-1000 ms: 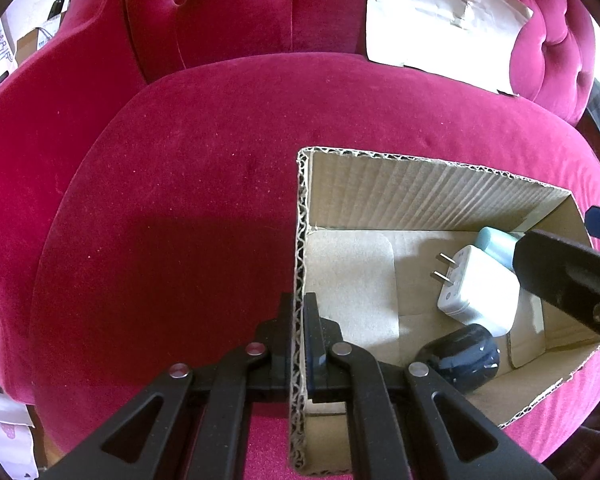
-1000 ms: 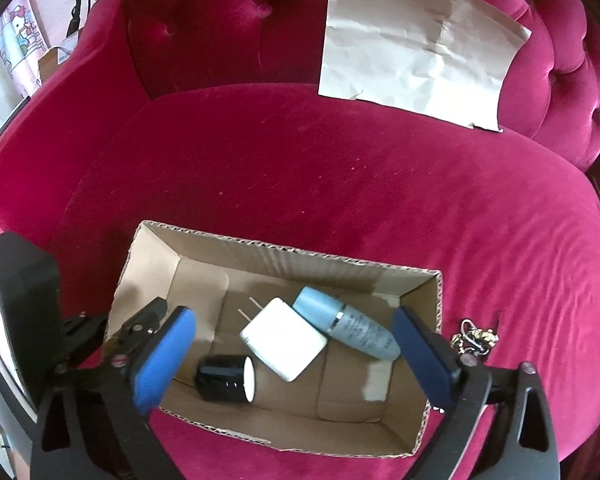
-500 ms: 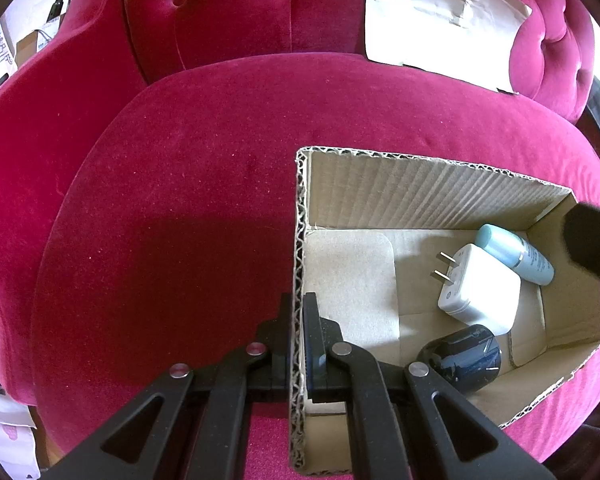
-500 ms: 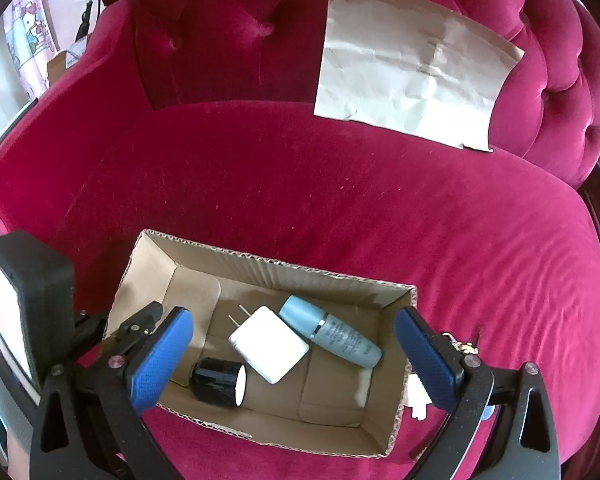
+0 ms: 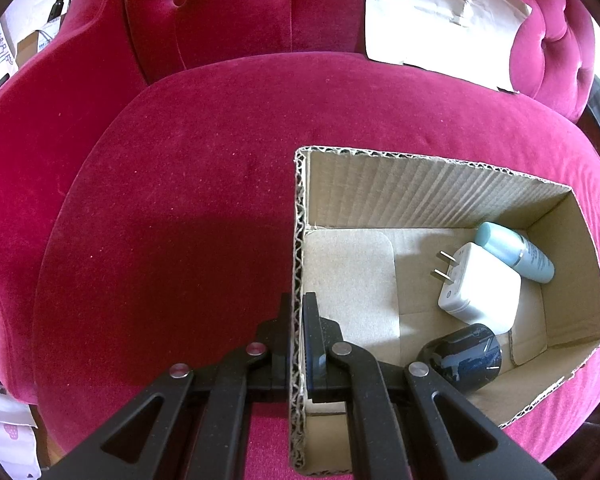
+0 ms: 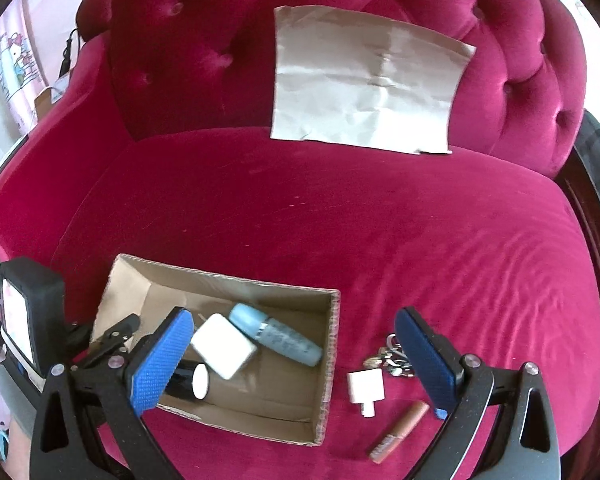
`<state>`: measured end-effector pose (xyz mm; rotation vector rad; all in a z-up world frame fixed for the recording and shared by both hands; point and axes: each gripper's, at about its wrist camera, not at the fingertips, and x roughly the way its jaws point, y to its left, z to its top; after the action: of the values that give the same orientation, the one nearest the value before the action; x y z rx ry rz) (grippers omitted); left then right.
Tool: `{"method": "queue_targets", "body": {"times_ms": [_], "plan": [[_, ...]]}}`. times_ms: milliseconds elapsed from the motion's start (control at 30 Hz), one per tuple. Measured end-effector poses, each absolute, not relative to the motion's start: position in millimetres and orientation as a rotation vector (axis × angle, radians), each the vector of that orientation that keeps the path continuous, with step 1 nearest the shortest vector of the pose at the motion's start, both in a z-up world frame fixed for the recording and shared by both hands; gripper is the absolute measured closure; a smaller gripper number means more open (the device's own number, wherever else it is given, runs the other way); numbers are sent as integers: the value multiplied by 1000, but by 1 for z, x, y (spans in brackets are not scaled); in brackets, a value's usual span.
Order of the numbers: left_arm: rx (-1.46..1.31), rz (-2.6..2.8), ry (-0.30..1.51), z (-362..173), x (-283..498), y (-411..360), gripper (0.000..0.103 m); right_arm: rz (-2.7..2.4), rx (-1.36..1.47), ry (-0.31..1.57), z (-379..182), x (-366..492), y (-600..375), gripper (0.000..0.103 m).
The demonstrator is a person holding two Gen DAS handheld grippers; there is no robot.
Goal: Organize rigid objects
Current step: 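Move the right tool back to the brown lipstick tube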
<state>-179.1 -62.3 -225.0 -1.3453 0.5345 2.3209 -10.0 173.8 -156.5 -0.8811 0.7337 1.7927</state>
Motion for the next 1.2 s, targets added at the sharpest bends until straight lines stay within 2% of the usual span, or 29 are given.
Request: {"method": "queue_targets", "body": {"times_ms": [500,1200], "plan": [[-1344,2324,537,-224,-178,-65,99,1667,-842,743,-156,57,177,0],[-1347,2328,542,-224,-179,-64,99,1563,-903,792,-183,101,168,0]]}}
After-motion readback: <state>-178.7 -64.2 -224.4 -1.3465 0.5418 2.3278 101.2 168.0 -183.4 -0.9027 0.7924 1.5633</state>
